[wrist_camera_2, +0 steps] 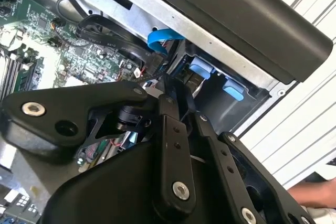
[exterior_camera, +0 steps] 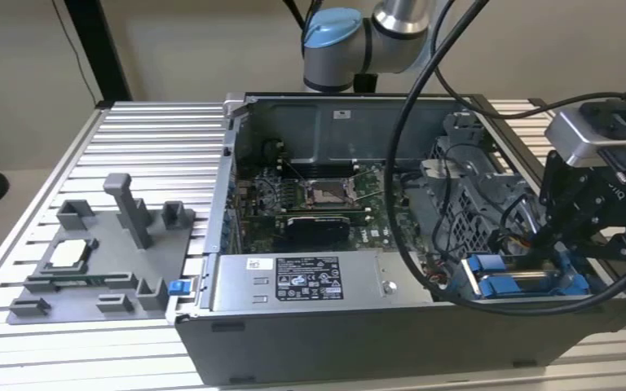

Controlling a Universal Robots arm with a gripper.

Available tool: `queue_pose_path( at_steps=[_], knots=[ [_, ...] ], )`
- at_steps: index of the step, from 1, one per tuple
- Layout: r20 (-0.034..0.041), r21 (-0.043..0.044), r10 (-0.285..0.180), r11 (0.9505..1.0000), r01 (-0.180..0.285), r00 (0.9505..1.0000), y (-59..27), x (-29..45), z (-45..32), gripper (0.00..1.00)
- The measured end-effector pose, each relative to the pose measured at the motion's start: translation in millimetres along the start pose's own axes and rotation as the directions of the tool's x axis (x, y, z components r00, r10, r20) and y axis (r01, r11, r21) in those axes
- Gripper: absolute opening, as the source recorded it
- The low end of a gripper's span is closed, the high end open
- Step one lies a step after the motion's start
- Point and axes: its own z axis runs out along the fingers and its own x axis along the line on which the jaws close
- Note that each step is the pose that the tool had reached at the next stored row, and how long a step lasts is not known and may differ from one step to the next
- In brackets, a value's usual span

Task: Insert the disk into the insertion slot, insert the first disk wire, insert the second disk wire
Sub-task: 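Insert the first disk wire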

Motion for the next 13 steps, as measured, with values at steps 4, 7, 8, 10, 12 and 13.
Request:
queue_pose_path(
  at_steps=[4, 7, 8, 10, 12, 13],
  knots=[
    [0.0001, 0.0, 0.0, 1.0, 0.0, 1.0, -0.3, 0.4, 0.0, 0.0],
    [0.0003, 0.0001, 0.001, 1.0, -0.001, 1.0, -0.4, 2.0, -0.1, 0.0],
    [0.0001, 0.0002, 0.001, 1.0, -0.001, 1.0, -0.4, 2.5, -0.3, 0.0],
    [0.0001, 0.0002, 0.002, 1.0, -0.002, 1.0, -0.4, 2.7, -0.3, 0.0],
    [0.0003, 0.0002, 0.002, 1.0, -0.002, 1.0, -0.3, 2.5, 0.0, 0.0],
    [0.0001, 0.0002, 0.002, 1.0, -0.002, 1.0, -0.2, 2.3, 0.2, 0.0]
  ],
)
